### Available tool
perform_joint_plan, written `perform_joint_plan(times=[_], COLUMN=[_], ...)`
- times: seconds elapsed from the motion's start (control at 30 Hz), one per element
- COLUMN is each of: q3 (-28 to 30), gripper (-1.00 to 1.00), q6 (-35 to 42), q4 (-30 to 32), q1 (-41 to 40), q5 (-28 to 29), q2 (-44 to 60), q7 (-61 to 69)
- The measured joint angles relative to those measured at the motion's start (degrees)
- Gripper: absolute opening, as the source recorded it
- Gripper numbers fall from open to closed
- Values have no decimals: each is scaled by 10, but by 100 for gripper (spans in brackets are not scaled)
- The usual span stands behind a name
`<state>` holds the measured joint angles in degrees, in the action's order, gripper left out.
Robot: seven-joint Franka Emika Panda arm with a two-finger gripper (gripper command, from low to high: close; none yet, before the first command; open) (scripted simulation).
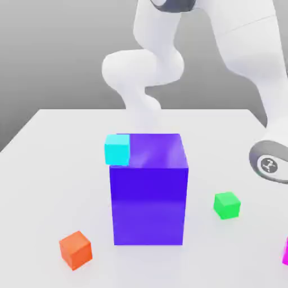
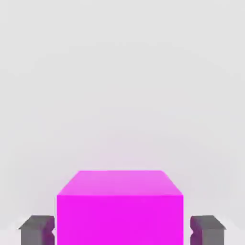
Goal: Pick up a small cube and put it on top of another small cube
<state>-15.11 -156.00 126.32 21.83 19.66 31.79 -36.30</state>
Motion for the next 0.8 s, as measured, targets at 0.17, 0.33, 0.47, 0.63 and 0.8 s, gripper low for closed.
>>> perform_joint_plan(times=[0.17, 0.33, 0.47, 0.63, 0.8], q3=[-15, -53, -77, -95, -79], gripper=[-100, -100, -100, -100, -100], q6=[22, 57, 50, 40, 30], q4=[8, 70, 152, 256, 359], q1=[-12, -37, -50, -49, -17], q5=[-17, -67, -112, -193, -279], q2=[-30, -127, -206, -309, -412], q7=[12, 44, 68, 116, 167])
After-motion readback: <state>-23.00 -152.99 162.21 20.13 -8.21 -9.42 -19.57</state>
